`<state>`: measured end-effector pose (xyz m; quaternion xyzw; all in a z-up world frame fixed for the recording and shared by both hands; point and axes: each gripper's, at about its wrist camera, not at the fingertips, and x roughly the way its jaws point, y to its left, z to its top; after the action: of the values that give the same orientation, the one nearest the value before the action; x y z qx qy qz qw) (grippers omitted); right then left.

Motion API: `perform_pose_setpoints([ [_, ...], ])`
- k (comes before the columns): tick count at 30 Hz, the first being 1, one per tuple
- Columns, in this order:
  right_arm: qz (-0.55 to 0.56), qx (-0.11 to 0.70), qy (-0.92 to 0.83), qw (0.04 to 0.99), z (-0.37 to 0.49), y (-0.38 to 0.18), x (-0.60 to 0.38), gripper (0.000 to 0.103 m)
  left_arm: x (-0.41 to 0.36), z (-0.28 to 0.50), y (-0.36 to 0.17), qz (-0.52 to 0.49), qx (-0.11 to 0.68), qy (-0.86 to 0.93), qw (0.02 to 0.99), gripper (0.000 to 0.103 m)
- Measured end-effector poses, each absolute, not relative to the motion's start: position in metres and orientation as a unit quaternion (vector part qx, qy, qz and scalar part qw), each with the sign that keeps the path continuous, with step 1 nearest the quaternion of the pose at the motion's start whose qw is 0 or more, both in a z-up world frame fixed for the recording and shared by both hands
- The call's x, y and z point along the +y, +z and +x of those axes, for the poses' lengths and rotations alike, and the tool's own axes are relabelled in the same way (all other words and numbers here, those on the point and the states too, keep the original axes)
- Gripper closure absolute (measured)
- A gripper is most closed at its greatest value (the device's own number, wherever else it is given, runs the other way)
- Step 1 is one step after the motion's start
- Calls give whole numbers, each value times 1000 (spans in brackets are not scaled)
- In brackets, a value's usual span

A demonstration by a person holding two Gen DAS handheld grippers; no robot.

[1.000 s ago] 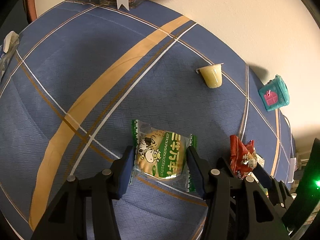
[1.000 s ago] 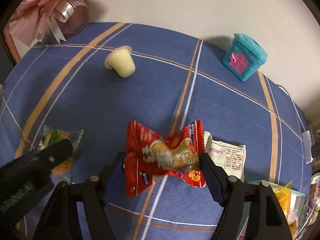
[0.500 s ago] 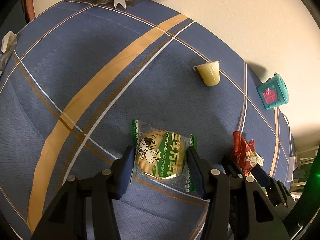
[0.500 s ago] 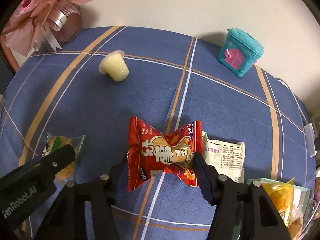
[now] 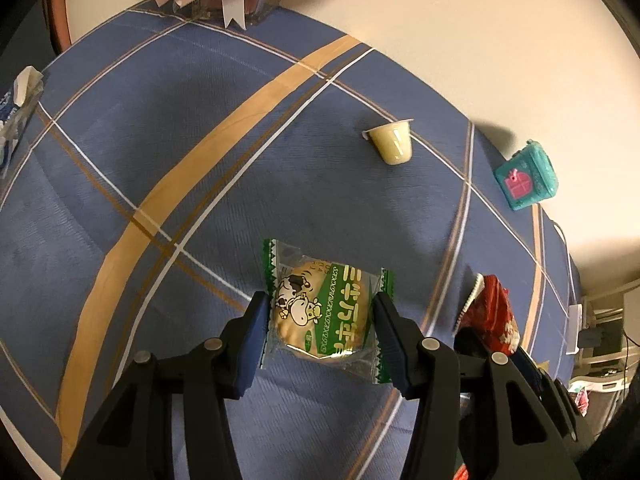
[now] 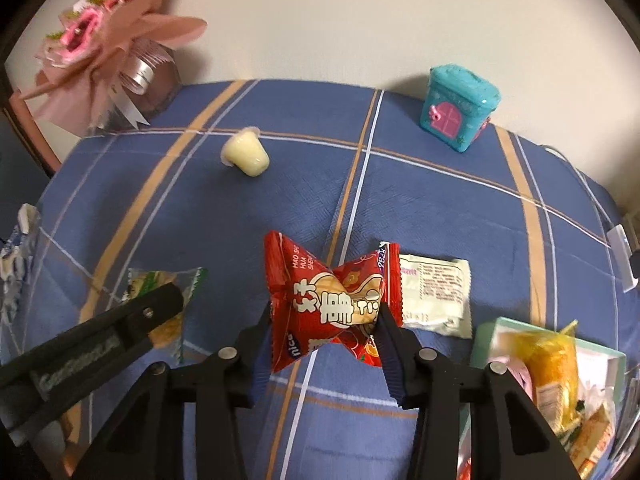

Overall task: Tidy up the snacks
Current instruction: 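Carry the green cookie and red candy pack over the white tray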

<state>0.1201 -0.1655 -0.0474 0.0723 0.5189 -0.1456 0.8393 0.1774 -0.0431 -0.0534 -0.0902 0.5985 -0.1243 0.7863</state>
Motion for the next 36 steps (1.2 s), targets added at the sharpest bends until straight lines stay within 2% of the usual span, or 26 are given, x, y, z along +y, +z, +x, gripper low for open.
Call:
perform_pose_setpoints([
  [10, 87, 487, -159, 855, 61, -6, -161, 54, -50, 142, -28, -63, 586, -137, 796, 49],
  [21, 125, 477, -183, 850, 3, 15, -176, 54, -55, 92, -1, -30, 566, -161, 808, 49],
  [36, 191, 464, -272, 821, -87, 30, -255, 53, -137, 16, 24, 27, 538, -255, 803, 48],
])
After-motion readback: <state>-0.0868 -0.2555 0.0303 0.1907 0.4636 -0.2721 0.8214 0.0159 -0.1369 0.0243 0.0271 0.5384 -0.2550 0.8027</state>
